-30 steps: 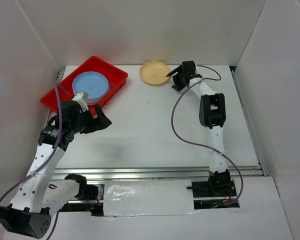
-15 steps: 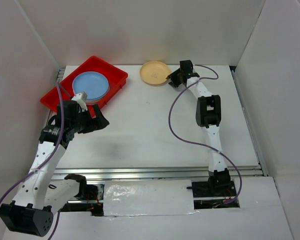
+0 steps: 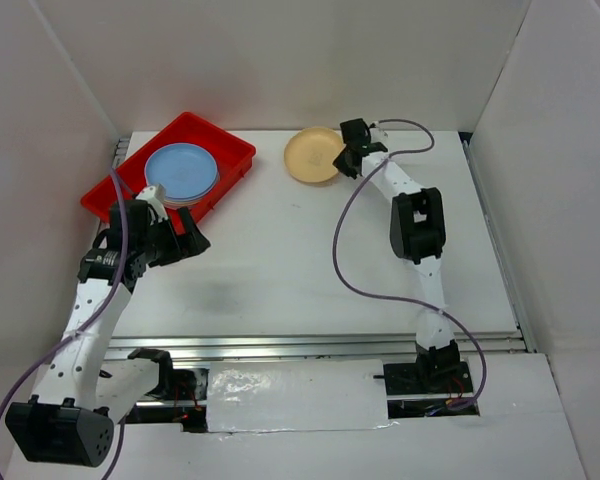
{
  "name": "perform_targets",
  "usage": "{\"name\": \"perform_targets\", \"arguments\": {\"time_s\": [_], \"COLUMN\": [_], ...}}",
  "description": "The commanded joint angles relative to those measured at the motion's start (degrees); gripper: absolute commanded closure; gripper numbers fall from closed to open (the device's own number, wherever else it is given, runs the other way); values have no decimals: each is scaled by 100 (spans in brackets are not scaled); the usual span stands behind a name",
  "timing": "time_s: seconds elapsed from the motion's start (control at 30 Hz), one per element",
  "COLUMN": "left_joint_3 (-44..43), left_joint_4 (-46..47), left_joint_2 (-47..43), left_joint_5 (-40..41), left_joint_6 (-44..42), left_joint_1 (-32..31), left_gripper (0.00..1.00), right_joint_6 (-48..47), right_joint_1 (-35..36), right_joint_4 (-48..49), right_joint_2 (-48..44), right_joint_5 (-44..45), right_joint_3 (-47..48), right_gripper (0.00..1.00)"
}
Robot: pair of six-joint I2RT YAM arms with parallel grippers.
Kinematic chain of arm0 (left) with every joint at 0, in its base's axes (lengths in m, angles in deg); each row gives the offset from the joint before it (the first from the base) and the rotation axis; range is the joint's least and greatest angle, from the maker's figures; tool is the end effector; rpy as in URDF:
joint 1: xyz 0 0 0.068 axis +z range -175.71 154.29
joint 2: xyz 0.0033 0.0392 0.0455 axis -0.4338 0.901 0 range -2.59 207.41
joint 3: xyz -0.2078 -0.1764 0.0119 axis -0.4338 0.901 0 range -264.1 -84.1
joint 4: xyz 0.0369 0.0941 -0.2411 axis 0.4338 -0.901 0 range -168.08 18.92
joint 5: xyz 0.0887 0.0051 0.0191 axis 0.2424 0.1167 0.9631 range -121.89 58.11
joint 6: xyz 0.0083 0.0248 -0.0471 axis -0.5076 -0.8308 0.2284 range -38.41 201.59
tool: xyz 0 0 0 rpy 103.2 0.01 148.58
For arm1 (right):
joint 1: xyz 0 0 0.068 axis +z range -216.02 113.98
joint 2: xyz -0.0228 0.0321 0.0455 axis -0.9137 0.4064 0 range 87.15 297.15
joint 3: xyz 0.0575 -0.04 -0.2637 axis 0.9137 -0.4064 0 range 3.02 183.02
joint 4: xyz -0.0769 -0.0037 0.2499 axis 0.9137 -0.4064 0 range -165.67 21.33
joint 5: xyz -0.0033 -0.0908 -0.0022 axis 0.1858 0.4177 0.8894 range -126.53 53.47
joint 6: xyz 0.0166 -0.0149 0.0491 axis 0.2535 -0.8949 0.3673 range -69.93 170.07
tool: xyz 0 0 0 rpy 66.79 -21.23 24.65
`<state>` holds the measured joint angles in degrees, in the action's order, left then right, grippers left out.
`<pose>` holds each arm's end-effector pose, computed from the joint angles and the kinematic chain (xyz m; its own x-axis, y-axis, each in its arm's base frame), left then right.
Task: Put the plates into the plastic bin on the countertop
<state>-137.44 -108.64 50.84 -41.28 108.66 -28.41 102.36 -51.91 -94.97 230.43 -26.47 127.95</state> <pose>0.1936 -0.0150 0.3186 -0.6231 -0.4200 -0.6597 -0.1214 0.8853 -0.4490 0.5453 0.1306 0.1745 -0.5115 0.6746 -0.5322 0.4661 0.7382 0.4877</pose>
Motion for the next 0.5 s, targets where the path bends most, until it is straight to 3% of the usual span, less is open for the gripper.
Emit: {"name": "perform_targets", "arguments": {"time_s": [0.0, 0.13, 0.33, 0.47], "left_joint_3": [-193, -659, -1354, -1512], "left_joint_4": [179, 153, 311, 399], "left_joint_2": [167, 475, 1090, 1547], "left_joint_5": [16, -20, 402, 815], "left_joint_6": [-9, 245, 623, 642], "left_joint_1": [-64, -336, -1267, -1820], "left_gripper": [1, 1, 1, 1], "right_joint_6": [-1334, -1608, -1380, -1266], "right_joint_1": [698, 1120, 1629, 2095], "right_joint_4": [-630, -60, 72, -14], "right_joint_2": [-2026, -3778, -5353, -5977], "right_joint_5": [1532, 1894, 1517, 1349], "right_joint_3": [-764, -3353, -4957, -5215], "right_gripper": [100, 100, 100, 100]}}
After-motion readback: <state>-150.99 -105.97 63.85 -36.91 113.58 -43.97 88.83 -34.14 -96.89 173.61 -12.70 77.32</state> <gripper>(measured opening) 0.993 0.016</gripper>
